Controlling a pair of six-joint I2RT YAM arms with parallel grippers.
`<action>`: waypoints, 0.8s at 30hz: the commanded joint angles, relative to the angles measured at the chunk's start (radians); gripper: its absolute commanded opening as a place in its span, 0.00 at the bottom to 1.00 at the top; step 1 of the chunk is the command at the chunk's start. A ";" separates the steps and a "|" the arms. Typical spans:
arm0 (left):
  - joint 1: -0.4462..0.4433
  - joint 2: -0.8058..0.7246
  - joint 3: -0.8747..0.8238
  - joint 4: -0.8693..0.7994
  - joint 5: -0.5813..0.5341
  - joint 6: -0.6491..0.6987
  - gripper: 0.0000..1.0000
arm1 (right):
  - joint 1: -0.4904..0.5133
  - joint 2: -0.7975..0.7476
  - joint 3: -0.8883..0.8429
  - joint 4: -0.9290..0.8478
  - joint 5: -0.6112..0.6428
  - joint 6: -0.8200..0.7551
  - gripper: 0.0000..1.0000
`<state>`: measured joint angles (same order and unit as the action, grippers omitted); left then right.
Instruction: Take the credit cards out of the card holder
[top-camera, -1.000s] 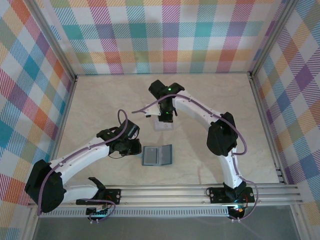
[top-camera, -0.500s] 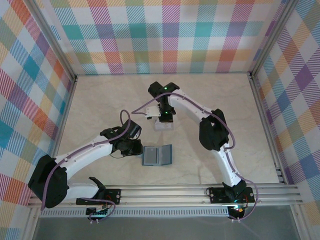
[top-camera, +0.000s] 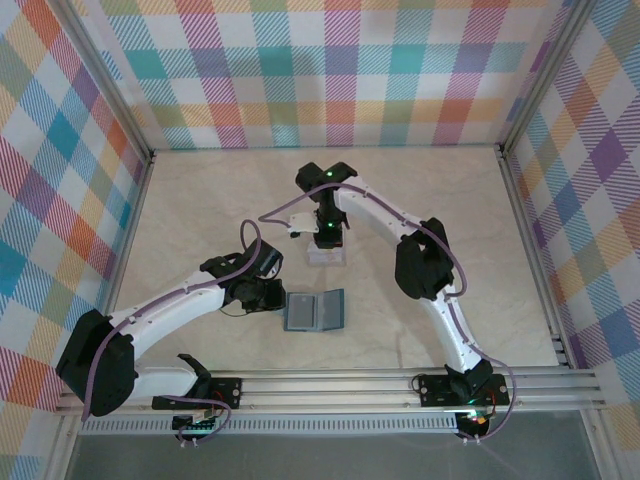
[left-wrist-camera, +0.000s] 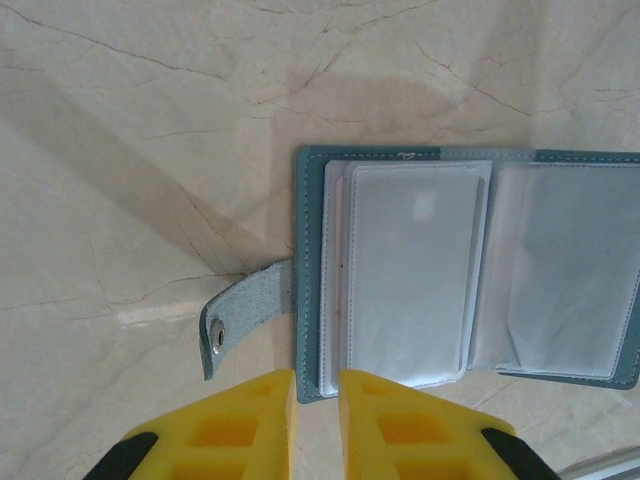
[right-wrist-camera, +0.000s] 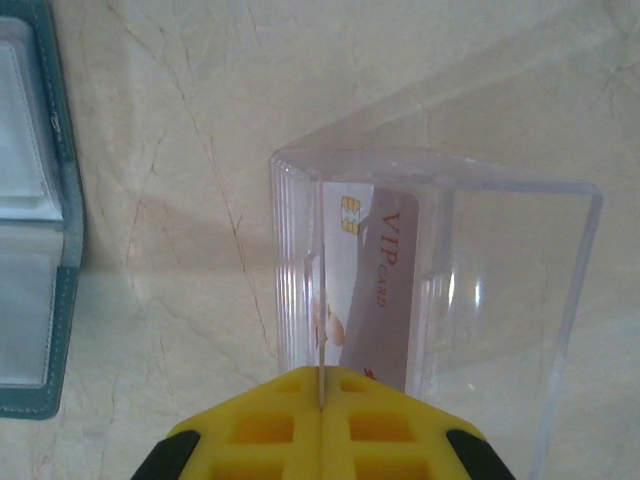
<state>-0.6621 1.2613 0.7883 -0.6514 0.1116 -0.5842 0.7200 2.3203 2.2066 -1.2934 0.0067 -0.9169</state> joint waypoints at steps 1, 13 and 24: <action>0.007 0.006 -0.008 -0.006 0.009 -0.005 0.19 | 0.000 0.032 0.045 -0.049 -0.020 0.048 0.18; 0.007 0.006 0.003 -0.016 0.012 -0.009 0.19 | -0.001 -0.041 -0.003 0.102 0.101 0.065 0.36; 0.008 0.007 0.036 -0.025 0.011 -0.006 0.19 | 0.005 -0.266 -0.232 0.296 -0.027 0.422 0.37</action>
<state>-0.6621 1.2686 0.7898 -0.6529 0.1143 -0.5865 0.7204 2.1643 2.0460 -1.0988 0.0483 -0.6804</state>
